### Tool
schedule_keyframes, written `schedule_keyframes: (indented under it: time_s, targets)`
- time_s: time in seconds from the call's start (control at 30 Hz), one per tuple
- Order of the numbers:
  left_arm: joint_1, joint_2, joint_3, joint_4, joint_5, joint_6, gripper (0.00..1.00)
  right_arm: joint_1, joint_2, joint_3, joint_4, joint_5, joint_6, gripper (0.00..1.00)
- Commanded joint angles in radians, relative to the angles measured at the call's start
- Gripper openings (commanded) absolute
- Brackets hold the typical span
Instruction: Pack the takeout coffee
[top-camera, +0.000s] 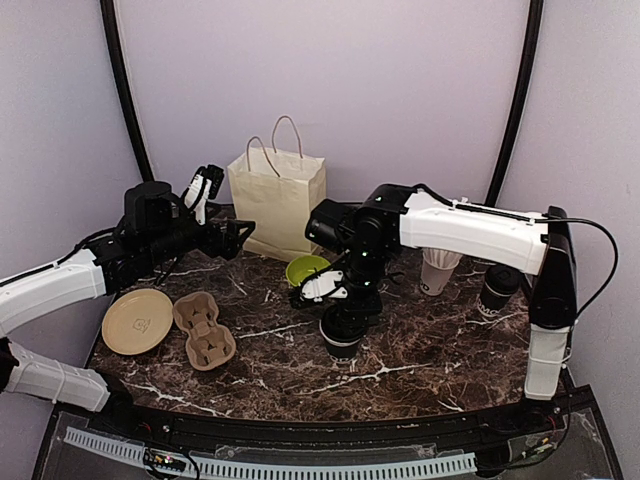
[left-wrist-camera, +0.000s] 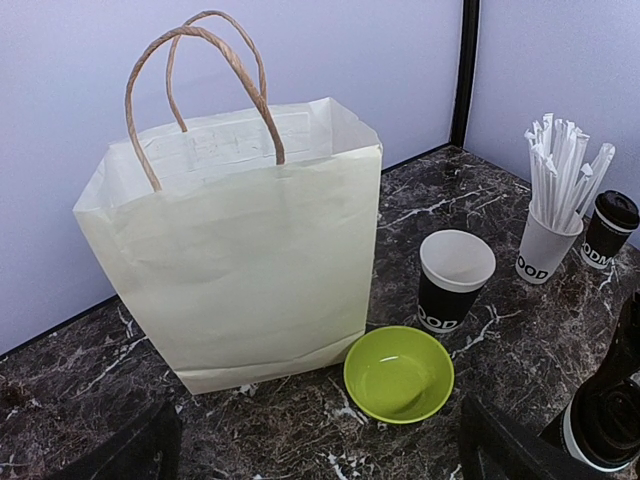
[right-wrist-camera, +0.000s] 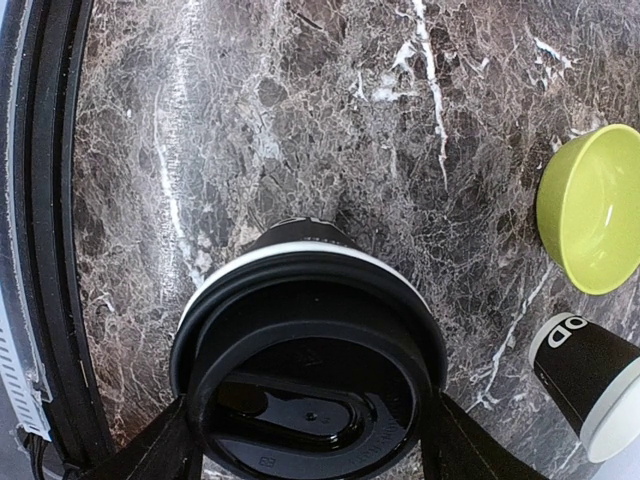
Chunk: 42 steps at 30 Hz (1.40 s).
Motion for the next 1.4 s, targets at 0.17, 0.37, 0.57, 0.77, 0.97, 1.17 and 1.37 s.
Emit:
schedule_keyframes:
  time_s: [0.17, 0.37, 0.57, 0.77, 0.97, 1.17, 1.37]
  targets:
    - [0.008, -0.002, 0.008, 0.0, 0.012, -0.005, 0.99, 0.002, 0.024, 0.015, -0.004, -0.005, 0.001, 0.72]
    - [0.009, -0.002, 0.008, 0.0, 0.012, -0.008, 0.99, 0.003, 0.043, 0.032, -0.007, 0.016, 0.02, 0.73]
    - [0.009, 0.001, 0.007, 0.0, 0.012, -0.008, 0.99, 0.004, 0.052, 0.031, -0.011, 0.016, 0.024, 0.74]
    - [0.009, 0.01, 0.008, 0.002, 0.05, -0.016, 0.99, 0.004, 0.049, 0.013, -0.014, 0.016, 0.024, 0.76]
    - [0.009, 0.033, 0.013, 0.001, 0.069, -0.031, 0.99, 0.003, -0.016, 0.018, -0.012, 0.028, 0.024, 0.84]
    - [0.009, 0.061, 0.037, -0.011, 0.098, -0.04, 0.99, -0.002, -0.078, 0.061, -0.018, 0.024, 0.021, 0.87]
    - [0.005, 0.113, 0.09, -0.068, 0.165, -0.151, 0.98, -0.037, -0.153, 0.055, -0.019, -0.032, 0.03, 0.95]
